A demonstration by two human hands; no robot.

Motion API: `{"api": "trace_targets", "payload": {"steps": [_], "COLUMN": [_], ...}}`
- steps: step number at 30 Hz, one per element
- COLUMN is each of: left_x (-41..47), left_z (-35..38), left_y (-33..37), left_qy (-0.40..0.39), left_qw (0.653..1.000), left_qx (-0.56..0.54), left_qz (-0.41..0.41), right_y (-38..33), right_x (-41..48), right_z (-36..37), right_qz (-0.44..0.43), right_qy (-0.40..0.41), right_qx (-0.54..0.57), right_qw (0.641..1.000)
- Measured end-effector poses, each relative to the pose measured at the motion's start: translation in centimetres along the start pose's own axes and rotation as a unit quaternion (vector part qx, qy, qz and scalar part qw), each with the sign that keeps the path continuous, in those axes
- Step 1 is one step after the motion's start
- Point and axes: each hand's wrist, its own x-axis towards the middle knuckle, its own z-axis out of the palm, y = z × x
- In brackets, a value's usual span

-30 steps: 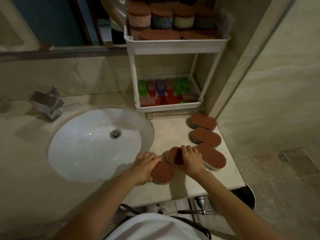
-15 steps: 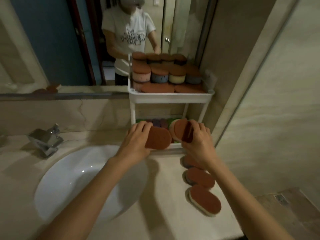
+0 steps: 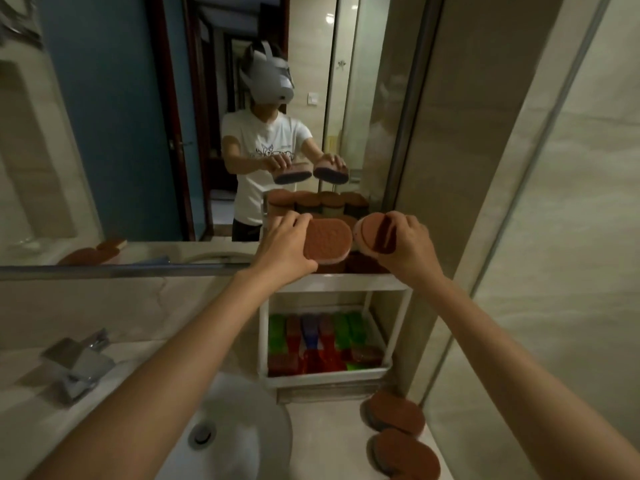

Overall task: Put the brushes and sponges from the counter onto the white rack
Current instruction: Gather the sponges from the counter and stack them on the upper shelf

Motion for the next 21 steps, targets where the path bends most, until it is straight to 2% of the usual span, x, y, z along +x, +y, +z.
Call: {"api": "trace_targets", "payload": {"steps": [5,12,17,19,21], "left_x": [1.6,2.1,1.8,1.4,0.9], "left_z": [1.5,2.5,3.0,3.0,2.9], "left_y": [0.0,-0.9,-1.6,-1.8,-2.2], "left_qy": [-0.041,-0.037,-0.074,-0.060,0.004], "left_qw": [0.999,0.999,0.996,0.995,0.996], "left_qx": [0.008,-0.014,-0.036,-0.063,-0.067], "left_qz": [-0.022,-0.029,-0.036,-0.042,-0.055], "right_y": [0.6,1.9,2.4,2.5,2.6], "right_x": [1.2,2.7,3.2,3.2,3.2], "right_z": [1.3,2.3,3.0,3.2,3.4], "right_qz": [-0.002,0.000,0.000,0.003,0.000], "right_qy": [-0.054,-0.085,-0.117,-0.124,-0.138], "right_qx": [-0.023,-0.018,-0.031,-0.037,-0.065], "right_qw": [0.998,0.996,0.993,0.992,0.988]}}
